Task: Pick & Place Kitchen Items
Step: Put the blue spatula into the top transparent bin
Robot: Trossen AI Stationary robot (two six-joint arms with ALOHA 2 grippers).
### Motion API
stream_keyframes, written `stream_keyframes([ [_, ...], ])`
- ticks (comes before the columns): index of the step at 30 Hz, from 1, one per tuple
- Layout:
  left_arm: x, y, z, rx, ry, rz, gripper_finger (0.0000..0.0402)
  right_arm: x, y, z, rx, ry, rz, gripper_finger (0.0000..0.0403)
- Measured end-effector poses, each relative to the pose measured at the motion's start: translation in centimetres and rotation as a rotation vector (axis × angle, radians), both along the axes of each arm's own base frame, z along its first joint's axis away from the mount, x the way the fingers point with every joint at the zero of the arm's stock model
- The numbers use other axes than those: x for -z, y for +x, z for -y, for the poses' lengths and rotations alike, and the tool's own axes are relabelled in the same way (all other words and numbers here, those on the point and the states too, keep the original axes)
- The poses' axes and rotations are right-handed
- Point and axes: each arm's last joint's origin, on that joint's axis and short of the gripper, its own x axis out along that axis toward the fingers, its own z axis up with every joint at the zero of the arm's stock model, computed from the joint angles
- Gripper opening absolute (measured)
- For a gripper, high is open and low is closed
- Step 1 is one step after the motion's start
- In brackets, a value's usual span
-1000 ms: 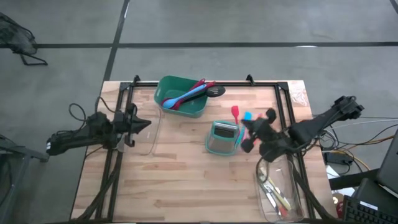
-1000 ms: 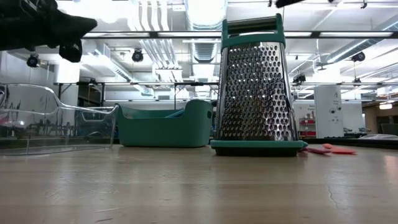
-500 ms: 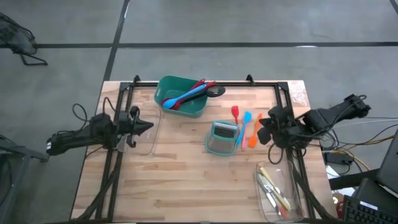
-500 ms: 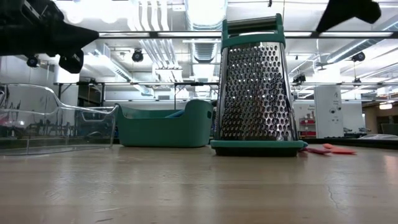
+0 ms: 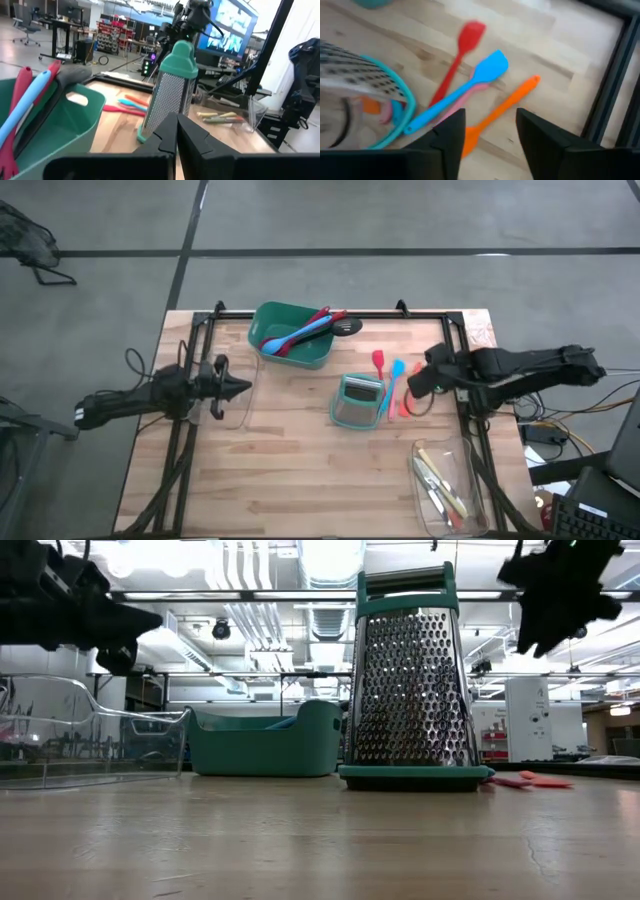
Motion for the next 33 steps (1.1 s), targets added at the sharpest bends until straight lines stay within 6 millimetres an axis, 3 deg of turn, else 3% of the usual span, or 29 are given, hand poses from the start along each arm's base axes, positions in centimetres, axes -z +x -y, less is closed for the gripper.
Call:
stream_keyframes([
  [7,1.0,0.2,0.0,-0.006,0.0,-0.022,0.001,1.6,1.0,3.6,0.048,0.15,0.055,0.022],
  [14,1.1,0.2,-0.1,-0.007,-0.001,-0.028,0.001,3.4,1.0,8.0,0.132,0.283,0.129,0.0224],
  [22,1.1,0.2,0.0,-0.003,0.0,-0.028,0.001,6.2,2.4,12.3,0.22,0.436,0.008,0.0232],
  [33,1.0,0.2,0.0,0.001,0.0,-0.023,0.001,9.5,5.6,15.6,0.206,0.541,-0.187,0.0332],
])
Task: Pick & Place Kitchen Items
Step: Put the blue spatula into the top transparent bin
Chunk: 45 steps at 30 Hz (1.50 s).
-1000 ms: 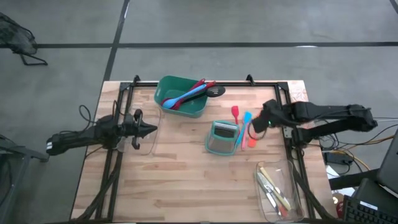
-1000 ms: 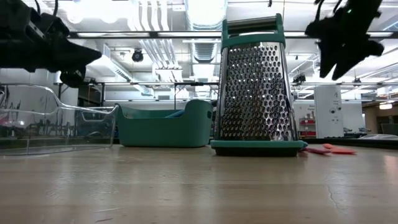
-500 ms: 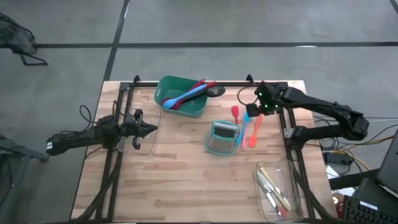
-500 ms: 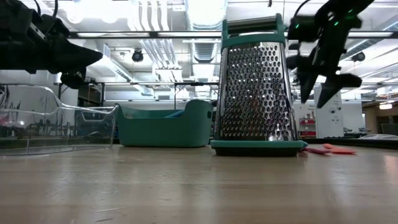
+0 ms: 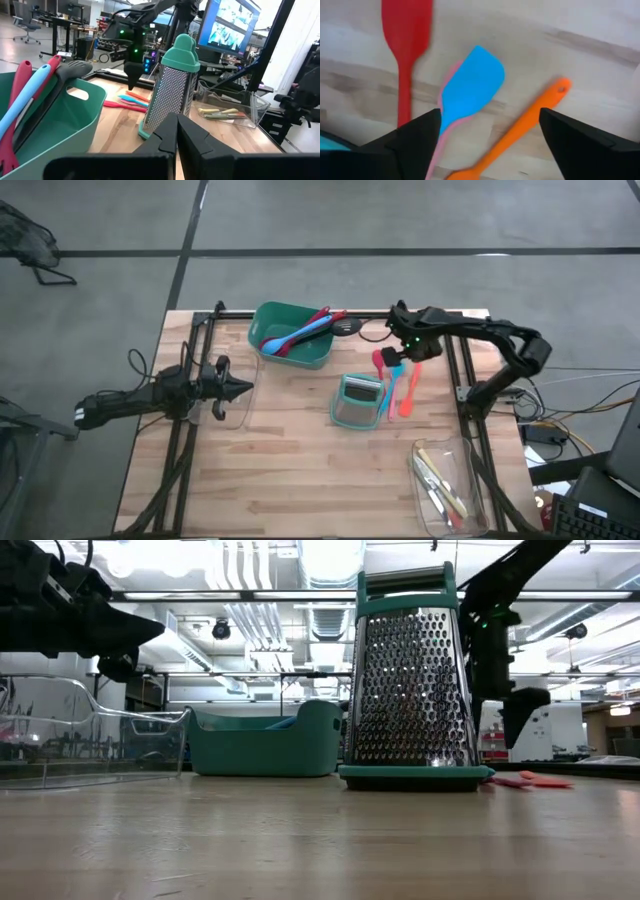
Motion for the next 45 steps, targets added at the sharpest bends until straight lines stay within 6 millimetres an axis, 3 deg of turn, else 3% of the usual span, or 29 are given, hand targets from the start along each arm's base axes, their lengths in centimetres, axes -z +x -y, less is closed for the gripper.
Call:
stream_keyframes([
  [7,0.0,0.0,0.0,0.0,0.0,0.001,0.001,1.4,1.2,1.0,-0.009,0.058,-0.045,0.0355],
  [16,0.0,0.0,0.0,0.0,0.0,0.001,0.001,3.4,1.7,1.3,-0.03,0.096,-0.101,0.0326],
  [29,0.0,0.0,0.0,-0.001,0.0,0.001,0.001,4.1,2.0,1.8,-0.03,0.091,-0.075,0.0299],
  [37,0.0,0.0,0.0,-0.001,0.0,0.001,0.001,5.1,2.3,2.0,-0.038,0.125,-0.091,0.0246],
  [45,0.0,0.0,0.0,-0.001,0.0,0.002,0.001,4.0,1.9,1.8,-0.1,0.09,-0.074,0.0161],
])
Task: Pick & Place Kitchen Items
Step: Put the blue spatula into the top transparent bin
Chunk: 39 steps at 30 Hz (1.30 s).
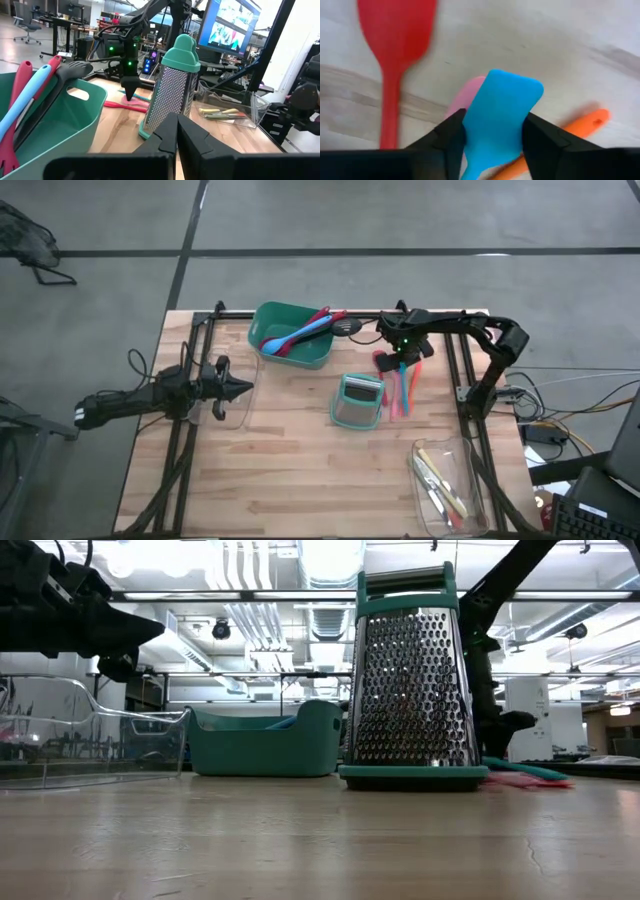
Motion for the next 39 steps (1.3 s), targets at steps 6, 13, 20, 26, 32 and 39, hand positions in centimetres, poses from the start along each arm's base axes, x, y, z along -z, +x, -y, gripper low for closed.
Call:
stream_keyframes([
  [6,0.0,0.0,0.0,0.0,0.0,0.0,0.001,-0.6,-0.2,-0.1,-0.015,-0.013,0.007,0.0098],
  [13,0.0,0.0,0.0,0.0,0.0,0.0,0.001,-1.6,-0.4,-0.3,-0.024,-0.027,0.033,0.0075],
  [20,0.0,0.0,0.0,0.0,0.0,0.0,0.001,-4.3,-1.3,-1.0,-0.026,-0.073,0.084,0.0079],
  [26,0.0,0.0,0.0,0.0,0.0,0.0,0.001,-7.2,-2.3,-1.8,-0.013,-0.149,0.176,0.0075],
  [32,0.0,0.0,0.0,0.0,0.0,0.0,0.001,-10.2,-3.7,-2.9,0.001,-0.232,0.273,0.0076],
  [39,0.0,0.0,0.0,0.0,0.0,0.0,0.001,-12.7,-5.3,-4.1,0.022,-0.312,0.35,0.0078],
])
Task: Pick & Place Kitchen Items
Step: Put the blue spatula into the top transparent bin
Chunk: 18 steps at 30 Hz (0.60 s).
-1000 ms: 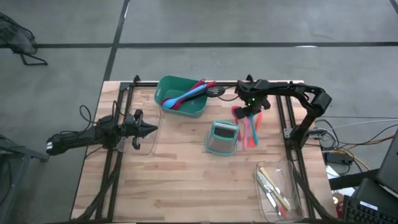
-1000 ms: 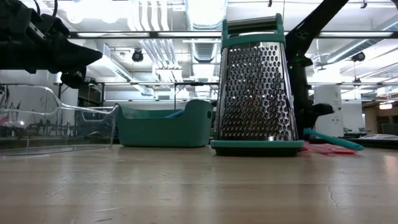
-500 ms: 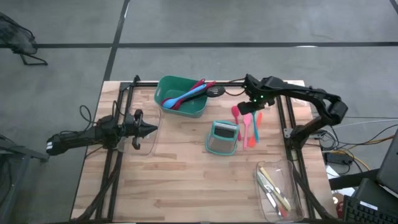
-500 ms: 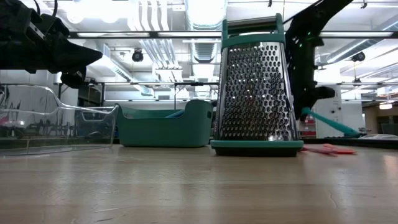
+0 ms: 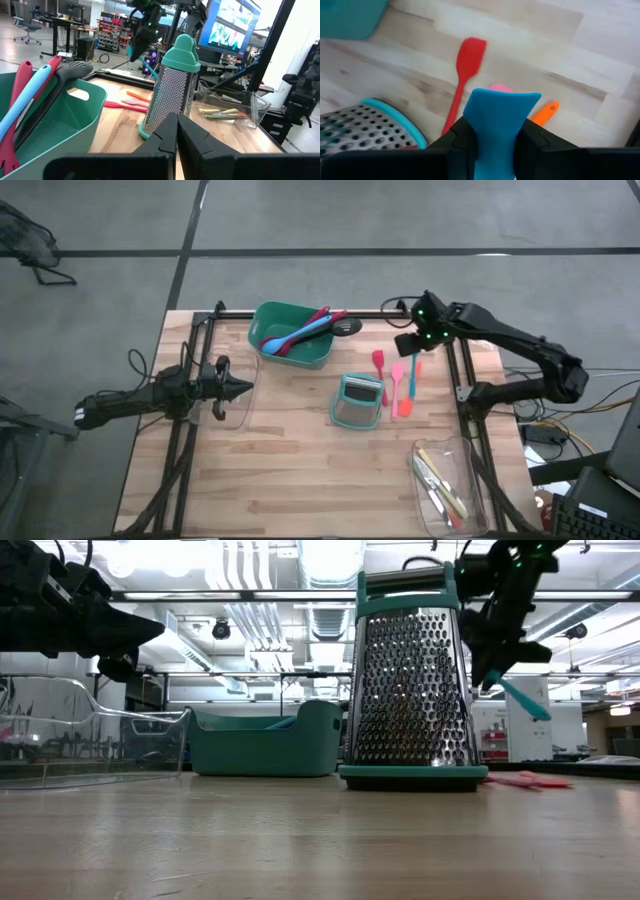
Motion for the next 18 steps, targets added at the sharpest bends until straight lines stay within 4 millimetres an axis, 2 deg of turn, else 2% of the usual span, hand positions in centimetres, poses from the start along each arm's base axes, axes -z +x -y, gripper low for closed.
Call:
stream_keyframes([
  [6,0.0,0.0,0.0,0.0,0.0,0.0,0.001,-1.9,-1.2,-1.0,0.015,-0.063,0.091,0.0072],
  [11,0.0,0.0,0.0,0.0,0.0,0.0,0.001,-3.9,-1.9,-1.8,0.018,-0.166,0.246,0.0074],
  [15,0.0,0.0,0.0,0.0,0.0,0.0,0.001,-5.7,-1.3,-2.7,-0.036,-0.263,0.403,0.0072],
  [18,0.0,0.0,0.0,-0.001,0.0,0.0,0.001,-6.8,-0.2,-3.5,-0.113,-0.327,0.522,0.0071],
])
